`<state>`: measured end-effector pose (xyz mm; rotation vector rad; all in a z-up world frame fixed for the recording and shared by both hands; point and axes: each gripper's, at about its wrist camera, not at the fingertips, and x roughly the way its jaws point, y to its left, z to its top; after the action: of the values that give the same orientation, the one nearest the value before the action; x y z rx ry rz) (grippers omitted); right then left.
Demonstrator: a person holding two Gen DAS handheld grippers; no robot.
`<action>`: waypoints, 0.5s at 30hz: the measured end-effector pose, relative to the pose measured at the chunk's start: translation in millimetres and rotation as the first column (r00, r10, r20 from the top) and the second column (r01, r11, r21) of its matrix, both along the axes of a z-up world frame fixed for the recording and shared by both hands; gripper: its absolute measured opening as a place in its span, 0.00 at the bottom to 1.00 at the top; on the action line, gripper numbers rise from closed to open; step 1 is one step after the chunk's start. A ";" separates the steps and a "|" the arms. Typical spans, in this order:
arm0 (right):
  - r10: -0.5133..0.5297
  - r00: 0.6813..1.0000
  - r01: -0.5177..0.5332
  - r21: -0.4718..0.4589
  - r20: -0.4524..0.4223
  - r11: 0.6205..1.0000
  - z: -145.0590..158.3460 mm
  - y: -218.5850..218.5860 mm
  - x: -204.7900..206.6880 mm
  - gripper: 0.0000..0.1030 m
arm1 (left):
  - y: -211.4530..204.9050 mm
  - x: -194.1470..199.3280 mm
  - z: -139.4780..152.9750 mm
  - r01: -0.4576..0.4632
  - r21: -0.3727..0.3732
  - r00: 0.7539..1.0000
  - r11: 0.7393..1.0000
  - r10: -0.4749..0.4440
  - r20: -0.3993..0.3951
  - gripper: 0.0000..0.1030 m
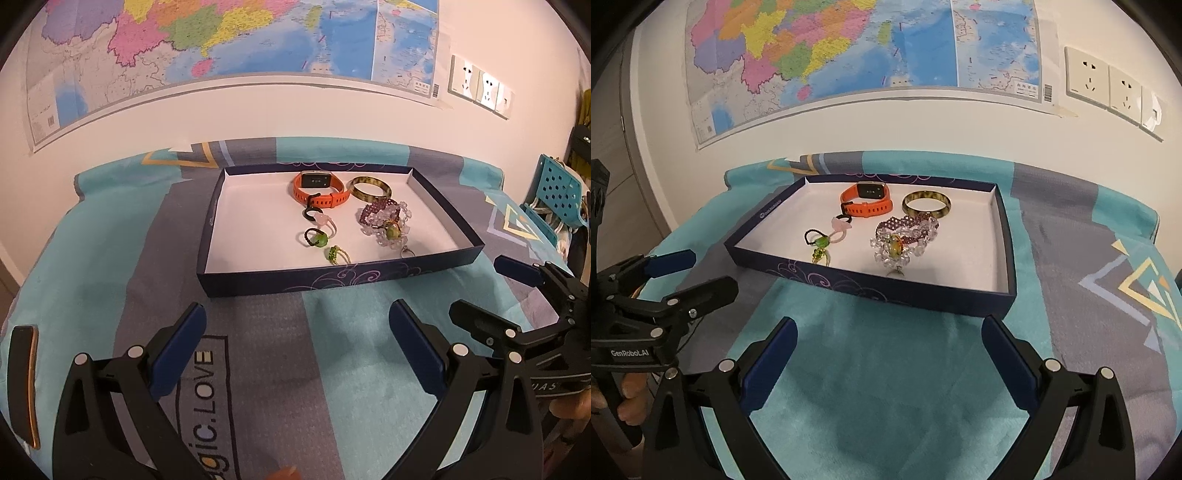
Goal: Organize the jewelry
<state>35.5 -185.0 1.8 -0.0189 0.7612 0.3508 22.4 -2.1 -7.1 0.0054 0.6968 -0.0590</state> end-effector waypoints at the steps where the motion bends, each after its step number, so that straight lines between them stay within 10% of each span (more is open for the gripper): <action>1: -0.001 1.000 0.001 0.004 0.002 1.000 0.3 -0.5 -1.4 0.94 | 0.0 -0.2 0.2 0.000 0.000 1.000 1.000 0.000 0.001 0.95; 15: 0.014 1.000 -0.014 0.006 -0.008 1.000 0.1 3.1 -10.6 0.94 | -1.1 -5.1 -1.0 -0.008 0.004 1.000 1.000 0.008 -0.001 0.95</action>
<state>24.9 -181.9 1.9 -0.0175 0.7688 0.3668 17.3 -3.2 -8.1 0.0066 0.6984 -0.0498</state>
